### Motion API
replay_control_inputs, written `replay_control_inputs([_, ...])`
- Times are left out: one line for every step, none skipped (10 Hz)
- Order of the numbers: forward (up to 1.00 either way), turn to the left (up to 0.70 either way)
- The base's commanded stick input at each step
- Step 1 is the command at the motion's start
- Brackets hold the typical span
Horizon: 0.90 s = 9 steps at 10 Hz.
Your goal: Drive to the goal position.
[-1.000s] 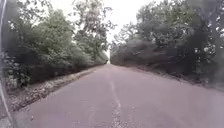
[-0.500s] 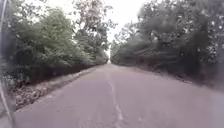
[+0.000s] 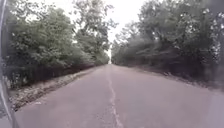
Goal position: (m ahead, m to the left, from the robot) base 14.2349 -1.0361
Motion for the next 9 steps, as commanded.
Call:
replay_control_inputs([0.70, 0.00])
replay_control_inputs([0.70, 0.00])
replay_control_inputs([0.70, 0.00])
replay_control_inputs([0.70, 0.00])
replay_control_inputs([0.70, 0.00])
replay_control_inputs([0.70, 0.00])
replay_control_inputs([0.70, 0.00])
replay_control_inputs([0.70, 0.00])
replay_control_inputs([0.70, 0.00])
